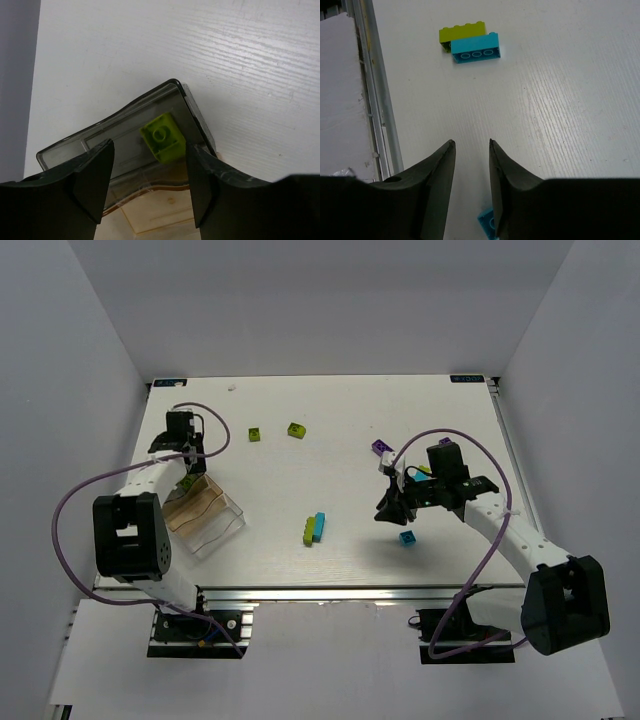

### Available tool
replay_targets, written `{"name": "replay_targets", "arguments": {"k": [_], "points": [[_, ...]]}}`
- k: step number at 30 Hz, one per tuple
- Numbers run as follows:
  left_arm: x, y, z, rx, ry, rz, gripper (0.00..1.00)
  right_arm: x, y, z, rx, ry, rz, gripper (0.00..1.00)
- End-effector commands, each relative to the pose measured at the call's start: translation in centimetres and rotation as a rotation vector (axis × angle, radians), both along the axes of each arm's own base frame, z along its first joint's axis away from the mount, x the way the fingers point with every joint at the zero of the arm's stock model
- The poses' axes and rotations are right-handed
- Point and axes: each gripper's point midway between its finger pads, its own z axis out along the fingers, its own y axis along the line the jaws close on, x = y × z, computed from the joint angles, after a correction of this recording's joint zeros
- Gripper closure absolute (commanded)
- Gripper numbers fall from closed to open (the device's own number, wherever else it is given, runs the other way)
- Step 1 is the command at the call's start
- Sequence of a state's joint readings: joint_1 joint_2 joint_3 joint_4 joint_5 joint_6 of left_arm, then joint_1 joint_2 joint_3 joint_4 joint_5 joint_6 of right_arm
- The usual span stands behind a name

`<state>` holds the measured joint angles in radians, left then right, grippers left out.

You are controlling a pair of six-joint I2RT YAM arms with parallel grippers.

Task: Sort the legos into containers by color

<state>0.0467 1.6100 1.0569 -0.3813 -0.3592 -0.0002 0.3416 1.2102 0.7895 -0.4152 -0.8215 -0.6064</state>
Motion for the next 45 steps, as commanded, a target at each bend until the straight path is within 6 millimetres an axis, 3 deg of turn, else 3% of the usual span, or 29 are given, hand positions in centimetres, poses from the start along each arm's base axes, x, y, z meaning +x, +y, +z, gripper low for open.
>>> {"name": "replay_targets", "arguments": {"k": [1,6,9,10,12,14,15,17,18,19,21,22,27,28,29,30,31,32,33,34,35,36,38,39,45], "points": [[1.3,0.4,4.3,-0.011,-0.125,0.051,0.30,0.8,0.4,1.4,0.013,-0.044,0.006,0.60],[1.8,-1.2,8.1,-0.119,-0.230,0.046,0.29,1.9,0.6,1.7,0.007,-0.034,-0.025,0.54],[2.2,-3.6,10.2,-0.249,-0.287,-0.005,0.40,3.7,0.9,2.1,-0.009,-0.020,-0.107,0.49],[2.0,-4.3,10.5,-0.284,-0.293,-0.014,0.48,4.9,0.9,1.9,-0.031,-0.031,-0.148,0.45],[1.8,-5.8,11.2,-0.379,-0.311,-0.022,0.50,6.7,1.7,3.1,-0.040,-0.055,-0.200,0.39],[1.0,-6.9,12.0,-0.435,-0.316,-0.043,0.45,8.4,2.7,2.8,-0.079,-0.035,-0.265,0.28],[0.6,-8.0,11.9,-0.496,-0.310,-0.058,0.42,10.0,3.6,4.7,-0.064,-0.065,-0.285,0.27],[-0.5,-8.9,13.0,-0.540,-0.334,-0.074,0.37,11.8,4.8,3.7,-0.106,-0.004,-0.344,0.15],[-1.1,-9.5,12.7,-0.580,-0.331,-0.072,0.32,13.6,5.9,5.7,-0.081,-0.026,-0.371,0.13],[-1.6,-9.7,12.9,-0.593,-0.339,-0.076,0.31,14.5,7.0,3.9,-0.109,0.040,-0.390,0.11],[-2.7,-10.0,13.8,-0.617,-0.375,-0.077,0.29,15.5,8.3,3.3,-0.134,0.088,-0.390,0.11],[-3.2,-10.4,13.9,-0.631,-0.376,-0.087,0.28,17.3,9.8,3.0,-0.136,0.092,-0.393,0.11],[-5.5,-11.0,14.7,-0.668,-0.400,-0.096,0.28,22.0,13.5,1.5,-0.148,0.047,-0.386,0.11],[-6.0,-11.1,14.2,-0.669,-0.386,-0.090,0.27,22.9,14.1,-0.9,-0.178,0.061,-0.386,0.11],[-6.3,-11.1,14.3,-0.671,-0.387,-0.090,0.27,24.4,15.3,0.8,-0.150,0.007,-0.395,0.11],[-6.7,-11.1,14.5,-0.670,-0.398,-0.092,0.27,25.2,15.8,-1.2,-0.172,0.009,-0.398,0.11],[-7.1,-11.1,14.4,-0.671,-0.391,-0.090,0.27,26.3,16.5,-1.4,-0.168,-0.025,-0.417,0.11],[-7.3,-11.2,14.4,-0.671,-0.389,-0.091,0.27,27.5,17.2,-0.3,-0.138,-0.059,-0.428,0.11],[-7.6,-11.2,14.4,-0.672,-0.389,-0.090,0.27,28.2,17.7,-2.4,-0.157,-0.052,-0.429,0.11],[-8.0,-11.2,14.4,-0.672,-0.386,-0.087,0.27,29.2,17.9,-2.7,-0.157,-0.075,-0.442,0.11],[-8.1,-11.3,14.5,-0.676,-0.387,-0.088,0.27,30.5,18.5,-1.4,-0.128,-0.118,-0.449,0.11],[-8.3,-11.3,14.3,-0.677,-0.381,-0.087,0.27,31.1,18.7,-3.4,-0.146,-0.111,-0.447,0.11],[-8.8,-11.4,14.3,-0.687,-0.385,-0.081,0.27,32.2,19.3,-3.4,-0.132,-0.156,-0.429,0.10],[-9.0,-11.4,14.2,-0.689,-0.384,-0.078,0.27,32.3,19.5,-4.4,-0.135,-0.157,-0.419,0.11],[-10.0,-11.6,13.9,-0.707,-0.385,-0.058,0.27,32.9,20.8,-5.8,-0.100,-0.197,-0.381,0.11]]}}
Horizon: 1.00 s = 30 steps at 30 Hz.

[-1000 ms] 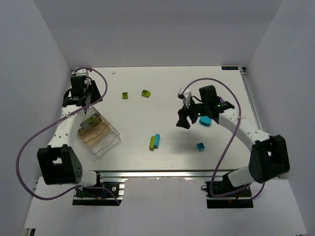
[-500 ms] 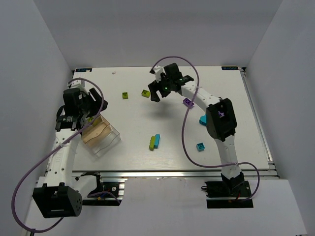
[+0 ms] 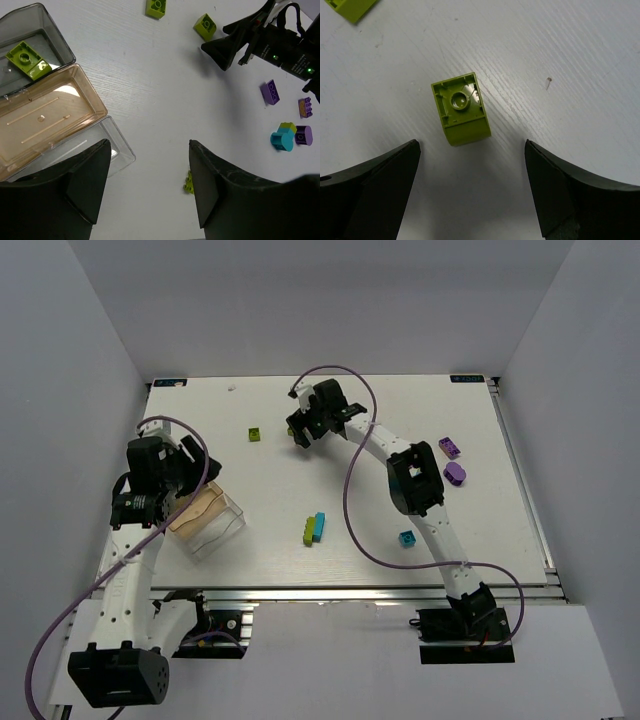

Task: Sort the legos into containers by color

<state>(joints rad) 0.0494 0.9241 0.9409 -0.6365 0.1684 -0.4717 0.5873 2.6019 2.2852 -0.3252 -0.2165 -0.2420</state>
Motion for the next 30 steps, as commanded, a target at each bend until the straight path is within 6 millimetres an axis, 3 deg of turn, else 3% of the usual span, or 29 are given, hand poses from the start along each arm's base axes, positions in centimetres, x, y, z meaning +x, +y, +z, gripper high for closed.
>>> {"name": "replay_targets", "arguments": {"k": [1,18,24,28,30], "points": [[-0.7,-0.3,0.3,-0.026,-0.001,0.003,0.27,2.2,1.7,3.3,0.069,-0.132,0.028,0.11],[-0.2,-0.7,2.7,-0.055,-0.036,-0.002,0.26,1.7,3.7,1.1,0.101,-0.145,0.134,0.21],[-0.3,-0.7,3.1,-0.061,-0.047,0.003,0.26,1.4,3.5,1.1,0.098,-0.137,0.143,0.39],[-0.3,-0.8,3.9,-0.067,-0.067,0.001,0.26,0.6,3.9,1.4,0.098,-0.134,0.179,0.62],[-0.3,-0.8,4.5,-0.067,-0.077,-0.002,0.26,0.2,4.1,2.6,0.114,-0.142,0.204,0.71]]}}
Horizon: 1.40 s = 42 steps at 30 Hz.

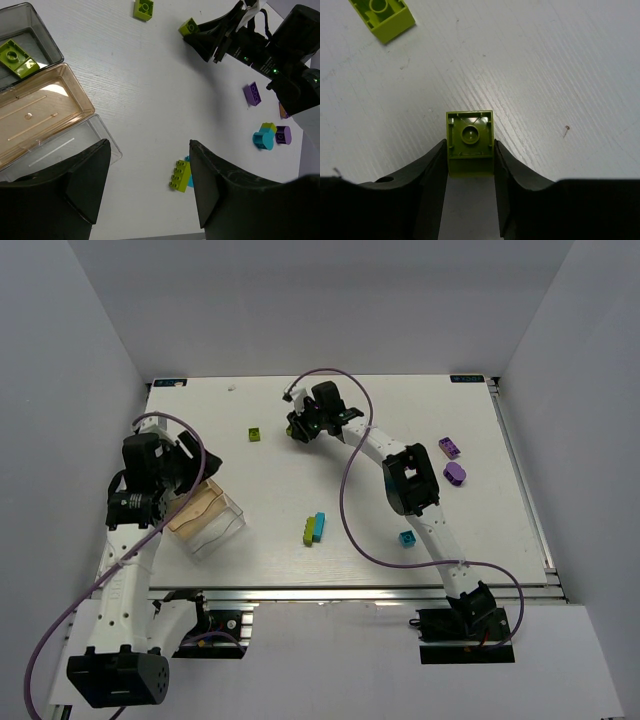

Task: Sort the legos into containers by color

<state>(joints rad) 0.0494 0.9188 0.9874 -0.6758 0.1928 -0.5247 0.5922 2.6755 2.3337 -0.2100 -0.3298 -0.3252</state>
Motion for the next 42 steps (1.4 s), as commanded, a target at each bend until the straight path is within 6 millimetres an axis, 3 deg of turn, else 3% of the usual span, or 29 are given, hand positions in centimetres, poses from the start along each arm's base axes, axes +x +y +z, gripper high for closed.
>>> {"name": "replay_targets", "arguments": {"k": [1,2,4,7,14,20,23,24,33,42], "points": [[0.1,-0.2,3.6,-0.009,-0.081,-0.010,0.26,-0.9,1.4,3.0,0.052,-0.042,0.077,0.87],[0.2,-0.2,4.0,-0.004,-0.091,-0.016,0.26,-1.1,1.5,3.5,0.062,-0.051,0.084,1.00],[0.1,-0.2,5.2,0.002,-0.114,-0.017,0.26,-1.5,2.2,7.2,0.118,-0.130,0.106,1.00],[-0.1,-0.1,6.4,0.012,-0.146,-0.016,0.26,-4.1,3.0,10.3,0.170,-0.172,0.178,1.00],[-0.5,-0.2,8.1,0.012,-0.208,-0.017,0.26,-12.5,5.5,16.1,0.287,-0.111,0.409,1.00],[-1.1,0.1,10.0,0.029,-0.264,-0.003,0.26,-19.9,9.8,16.7,0.294,-0.061,0.567,1.00],[-1.7,0.2,10.8,0.038,-0.282,0.001,0.26,-22.2,11.8,16.6,0.297,-0.057,0.606,1.00],[-1.8,0.3,11.1,0.042,-0.286,0.005,0.26,-22.4,12.4,17.3,0.306,-0.070,0.611,1.00],[-4.4,2.2,14.3,0.110,-0.349,0.099,0.23,-25.0,16.9,16.3,0.309,-0.080,0.586,1.00],[-6.2,2.6,15.0,0.123,-0.357,0.124,0.21,-23.3,21.6,15.8,0.372,-0.163,0.370,1.00]]}}
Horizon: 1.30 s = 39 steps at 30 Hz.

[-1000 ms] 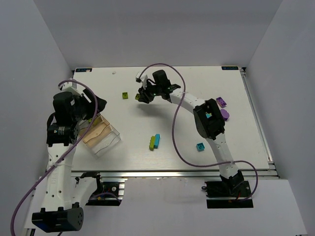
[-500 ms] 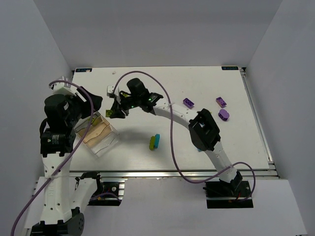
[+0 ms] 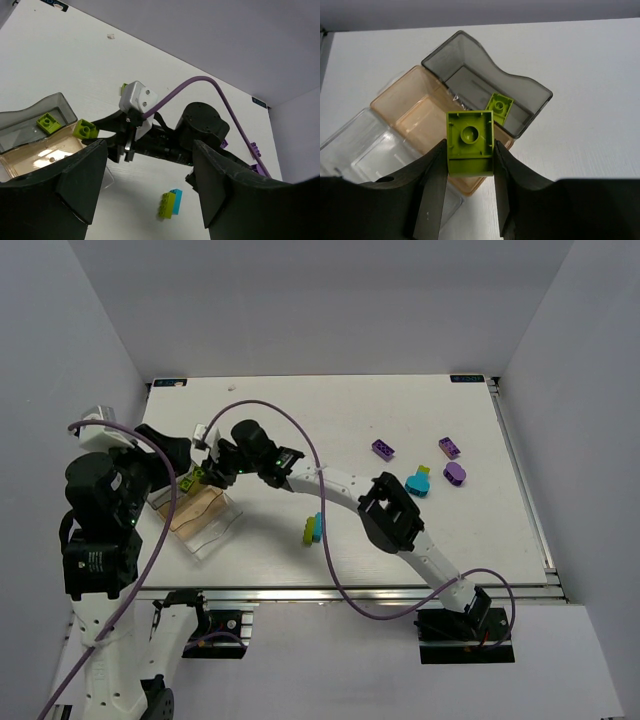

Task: Sort the legos into containers by color

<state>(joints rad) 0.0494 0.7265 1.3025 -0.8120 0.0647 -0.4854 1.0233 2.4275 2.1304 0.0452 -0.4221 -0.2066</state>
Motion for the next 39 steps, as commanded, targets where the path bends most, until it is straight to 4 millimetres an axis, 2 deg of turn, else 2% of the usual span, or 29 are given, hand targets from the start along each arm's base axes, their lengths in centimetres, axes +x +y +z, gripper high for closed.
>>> {"name": "replay_targets", "arguments": {"k": [1,2,4,5,6,12,18,22,25,28,29,31,32,38,39], "points": [[-0.9,0.4,0.2,0.015,0.014,0.022,0.21,1.1,2.6,3.3,0.126,-0.053,-0.111,1.00],[-1.1,0.5,0.2,0.015,0.013,0.025,0.21,1.2,3.1,4.0,0.157,-0.076,-0.141,1.00],[-1.4,0.5,0.1,0.012,0.017,0.025,0.21,1.2,3.9,3.5,0.179,-0.087,-0.166,1.00],[-1.5,0.4,0.2,0.011,0.014,0.026,0.21,1.4,4.4,4.6,0.218,-0.106,-0.196,1.00],[-1.7,0.4,0.1,0.012,0.016,0.022,0.21,1.6,4.8,3.9,0.225,-0.108,-0.212,1.00],[-2.2,0.2,-0.6,0.014,0.040,0.009,0.21,3.0,6.5,4.8,0.338,-0.134,-0.299,1.00],[-2.7,0.0,-1.0,0.019,0.052,-0.002,0.20,3.6,7.0,2.4,0.337,-0.137,-0.347,1.00],[-2.8,-0.2,-1.1,0.015,0.055,-0.012,0.20,4.4,6.9,1.7,0.340,-0.169,-0.378,1.00],[-2.9,-0.3,-1.2,0.010,0.055,-0.014,0.19,4.5,7.1,1.3,0.347,-0.192,-0.367,0.95],[-3.0,-0.3,-1.3,0.004,0.055,-0.014,0.20,4.4,7.2,1.0,0.347,-0.204,-0.357,0.87],[-3.1,-0.3,-1.2,0.001,0.054,-0.013,0.20,4.4,7.2,0.9,0.346,-0.206,-0.358,0.79],[-3.2,-0.3,-1.3,-0.004,0.055,-0.011,0.19,4.5,7.2,0.6,0.344,-0.208,-0.360,0.71],[-3.2,-0.3,-1.3,-0.005,0.054,-0.011,0.19,4.6,7.1,0.5,0.345,-0.209,-0.361,0.63],[-3.1,-0.4,-1.7,-0.018,0.060,-0.011,0.19,4.3,7.3,0.3,0.346,-0.215,-0.339,0.39],[-3.0,-0.5,-1.8,-0.018,0.060,-0.014,0.19,4.3,7.3,0.5,0.347,-0.224,-0.338,0.38]]}}
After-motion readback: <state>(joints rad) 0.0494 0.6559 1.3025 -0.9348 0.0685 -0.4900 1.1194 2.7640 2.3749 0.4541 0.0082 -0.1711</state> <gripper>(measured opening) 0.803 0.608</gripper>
